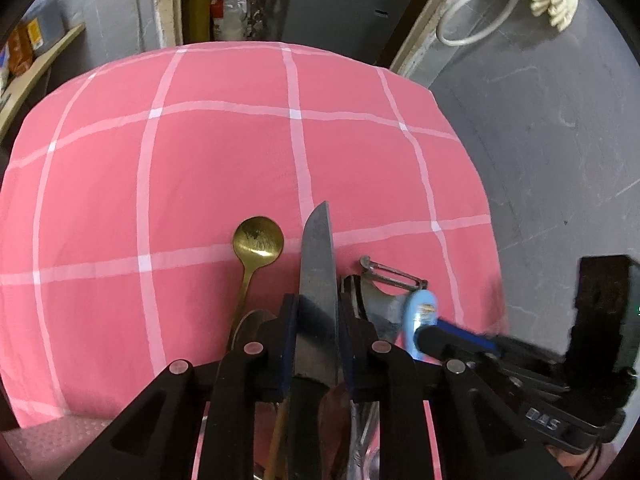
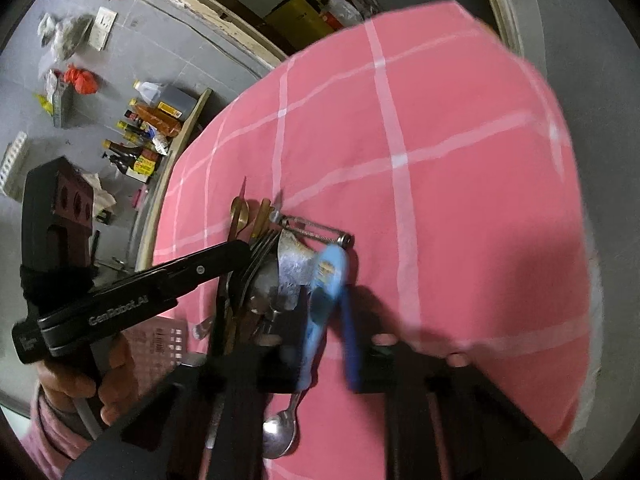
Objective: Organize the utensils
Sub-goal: 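Lift the knife and blue spoon and lower both into the white caddy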
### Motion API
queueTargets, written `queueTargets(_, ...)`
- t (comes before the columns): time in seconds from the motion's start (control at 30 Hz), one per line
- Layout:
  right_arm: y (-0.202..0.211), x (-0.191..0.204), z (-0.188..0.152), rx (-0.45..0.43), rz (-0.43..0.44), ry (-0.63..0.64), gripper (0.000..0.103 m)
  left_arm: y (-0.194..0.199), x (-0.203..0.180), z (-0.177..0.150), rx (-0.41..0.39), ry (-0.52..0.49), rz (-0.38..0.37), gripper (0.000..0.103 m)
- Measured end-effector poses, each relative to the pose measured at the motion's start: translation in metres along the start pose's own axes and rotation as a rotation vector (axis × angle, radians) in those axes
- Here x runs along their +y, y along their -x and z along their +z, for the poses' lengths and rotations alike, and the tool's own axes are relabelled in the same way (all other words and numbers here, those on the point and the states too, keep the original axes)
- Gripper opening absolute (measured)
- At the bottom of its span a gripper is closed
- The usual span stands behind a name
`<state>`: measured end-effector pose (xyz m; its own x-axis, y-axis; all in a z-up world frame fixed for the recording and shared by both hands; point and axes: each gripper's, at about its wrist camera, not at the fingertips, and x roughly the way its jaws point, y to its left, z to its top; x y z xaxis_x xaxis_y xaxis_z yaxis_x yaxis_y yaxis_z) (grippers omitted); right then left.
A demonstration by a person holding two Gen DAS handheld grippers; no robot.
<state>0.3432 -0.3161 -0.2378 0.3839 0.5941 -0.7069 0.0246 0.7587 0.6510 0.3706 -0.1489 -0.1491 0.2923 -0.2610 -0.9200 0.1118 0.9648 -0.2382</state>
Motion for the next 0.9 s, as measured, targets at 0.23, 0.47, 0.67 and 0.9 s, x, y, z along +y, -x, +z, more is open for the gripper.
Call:
queueTargets(0.23, -0.009, -0.011, -0.003, 0.025, 0.082, -0.083, 0.011, 0.012, 0.006, -0.015, -0.057, 0.032, -0.046, 0.018)
queueTargets(0.47, -0.013, -0.005, -0.008, 0.022, 0.079, -0.06, 0.012, 0.029, 0.009, -0.031, -0.137, 0.063, -0.088, 0.018)
queueTargets(0.67, -0.004, 0.01, -0.011, -0.038, 0.103, -0.015, 0.008, 0.054, -0.002, -0.043, -0.241, 0.02, -0.073, 0.018)
queueTargets(0.9, 0.027, 0.024, -0.013, -0.122, 0.107, 0.053, 0.007, 0.081, -0.009, -0.054, -0.343, -0.032, -0.055, 0.018)
